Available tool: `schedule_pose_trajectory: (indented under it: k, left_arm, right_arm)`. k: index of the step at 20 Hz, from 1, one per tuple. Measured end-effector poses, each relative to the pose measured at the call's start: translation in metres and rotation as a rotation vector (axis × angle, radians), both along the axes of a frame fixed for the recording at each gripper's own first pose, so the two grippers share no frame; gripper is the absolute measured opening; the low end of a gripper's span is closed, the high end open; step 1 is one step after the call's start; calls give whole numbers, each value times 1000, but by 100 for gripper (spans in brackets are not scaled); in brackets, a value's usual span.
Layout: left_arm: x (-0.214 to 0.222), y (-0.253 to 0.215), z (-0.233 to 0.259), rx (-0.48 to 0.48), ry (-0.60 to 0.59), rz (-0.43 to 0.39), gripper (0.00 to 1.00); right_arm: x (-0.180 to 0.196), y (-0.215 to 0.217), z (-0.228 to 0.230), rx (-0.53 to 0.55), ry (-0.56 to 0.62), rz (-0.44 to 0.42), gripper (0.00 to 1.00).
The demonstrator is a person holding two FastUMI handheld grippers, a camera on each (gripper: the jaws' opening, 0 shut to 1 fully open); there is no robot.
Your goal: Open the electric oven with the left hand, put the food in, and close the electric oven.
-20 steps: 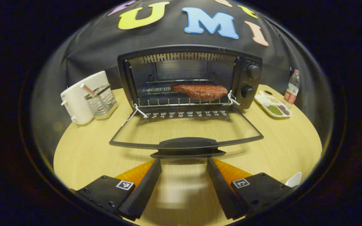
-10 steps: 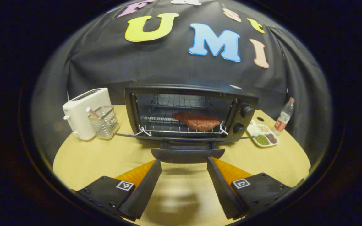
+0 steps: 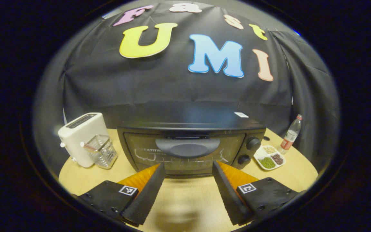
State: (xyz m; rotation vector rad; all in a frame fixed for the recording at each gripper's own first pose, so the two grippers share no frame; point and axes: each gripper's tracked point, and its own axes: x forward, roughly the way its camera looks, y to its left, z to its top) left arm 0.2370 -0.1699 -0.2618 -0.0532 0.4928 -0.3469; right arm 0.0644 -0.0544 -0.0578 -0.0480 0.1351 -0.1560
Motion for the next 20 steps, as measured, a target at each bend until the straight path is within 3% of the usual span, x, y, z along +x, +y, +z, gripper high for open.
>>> schedule_pose_trajectory:
  k: [4, 10, 14, 20]
  left_arm:
    - [-35, 14, 78, -3, -149, 38, 98]
    - [-132, 35, 177, -3, -309, 149, 100]
    - [-185, 49, 206, 10, -342, 220, 100]
    - [-234, 83, 238, 24, -374, 266, 94]
  right_arm:
    - [-5, 17, 12, 8, -30, 115, 98]
    - [-34, 20, 28, 24, -80, 282, 98]
    - [-45, 1, 31, 15, -84, 287, 98]
    - [-55, 17, 43, 32, -122, 302, 98]
